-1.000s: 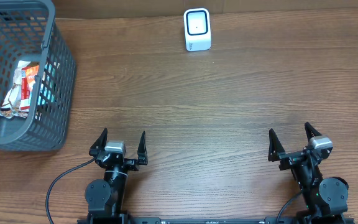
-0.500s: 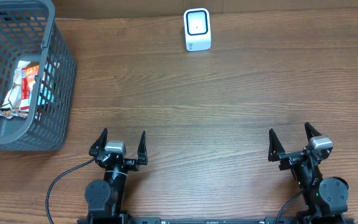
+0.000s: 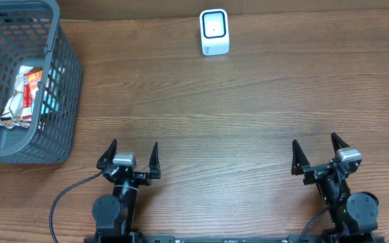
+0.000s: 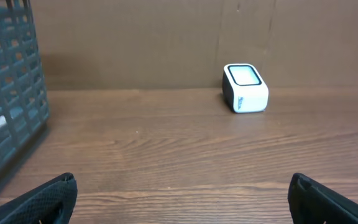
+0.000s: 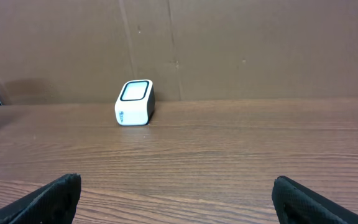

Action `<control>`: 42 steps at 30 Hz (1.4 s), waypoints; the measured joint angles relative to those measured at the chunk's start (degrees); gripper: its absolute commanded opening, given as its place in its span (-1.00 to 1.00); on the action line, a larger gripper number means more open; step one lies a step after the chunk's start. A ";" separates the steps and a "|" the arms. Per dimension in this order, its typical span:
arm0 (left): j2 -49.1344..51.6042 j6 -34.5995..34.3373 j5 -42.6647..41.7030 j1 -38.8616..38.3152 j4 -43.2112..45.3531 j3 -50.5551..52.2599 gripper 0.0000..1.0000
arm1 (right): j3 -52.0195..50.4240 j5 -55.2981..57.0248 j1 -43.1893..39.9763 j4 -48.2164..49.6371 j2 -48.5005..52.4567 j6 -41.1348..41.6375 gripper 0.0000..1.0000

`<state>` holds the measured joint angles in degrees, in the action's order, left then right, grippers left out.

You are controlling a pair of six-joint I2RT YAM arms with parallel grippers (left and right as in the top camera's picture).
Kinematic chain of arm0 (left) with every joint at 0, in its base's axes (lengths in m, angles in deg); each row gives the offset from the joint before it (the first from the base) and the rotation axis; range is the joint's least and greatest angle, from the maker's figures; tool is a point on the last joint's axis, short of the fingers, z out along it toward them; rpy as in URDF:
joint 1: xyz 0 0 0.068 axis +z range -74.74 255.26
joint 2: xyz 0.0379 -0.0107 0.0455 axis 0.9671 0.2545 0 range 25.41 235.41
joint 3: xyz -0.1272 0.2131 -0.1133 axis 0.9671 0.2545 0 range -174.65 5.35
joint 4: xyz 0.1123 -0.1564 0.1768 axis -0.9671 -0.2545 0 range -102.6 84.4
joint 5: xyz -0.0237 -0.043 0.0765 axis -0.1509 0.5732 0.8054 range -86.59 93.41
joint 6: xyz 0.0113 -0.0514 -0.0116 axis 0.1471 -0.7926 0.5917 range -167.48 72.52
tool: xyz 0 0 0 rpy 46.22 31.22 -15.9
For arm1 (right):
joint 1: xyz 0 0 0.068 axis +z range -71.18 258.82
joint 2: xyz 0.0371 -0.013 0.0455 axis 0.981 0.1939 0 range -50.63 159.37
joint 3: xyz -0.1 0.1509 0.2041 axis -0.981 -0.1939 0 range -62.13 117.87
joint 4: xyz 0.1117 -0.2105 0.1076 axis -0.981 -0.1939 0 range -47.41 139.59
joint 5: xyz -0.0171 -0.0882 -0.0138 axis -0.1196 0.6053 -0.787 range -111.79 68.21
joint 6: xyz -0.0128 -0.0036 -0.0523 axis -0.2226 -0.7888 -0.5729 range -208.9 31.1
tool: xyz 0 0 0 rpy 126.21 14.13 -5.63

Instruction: Scan the item barcode

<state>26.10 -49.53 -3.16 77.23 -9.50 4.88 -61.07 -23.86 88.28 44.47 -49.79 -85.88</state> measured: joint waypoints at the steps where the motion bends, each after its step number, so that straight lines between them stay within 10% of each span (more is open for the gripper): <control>1: 0.00 -1.20 0.00 0.00 -0.02 0.00 1.00 | 0.00 0.00 0.00 -0.02 0.00 -0.02 1.00; 17: 7.02 -8.66 -2.78 0.00 -32.63 -29.94 1.00 | 0.00 0.02 0.00 -0.02 0.00 -0.02 1.00; 33: 69.35 -5.49 -14.01 0.00 -81.13 -101.79 0.99 | 0.00 0.04 0.00 0.02 0.00 -0.02 1.00; 42: 86.09 -5.49 -16.00 0.00 -82.23 -107.16 1.00 | 0.00 0.04 0.00 -0.02 0.00 -0.04 1.00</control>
<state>112.19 -55.01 -19.16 77.23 -91.73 -102.29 -61.07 -23.82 88.28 44.44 -49.79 -85.92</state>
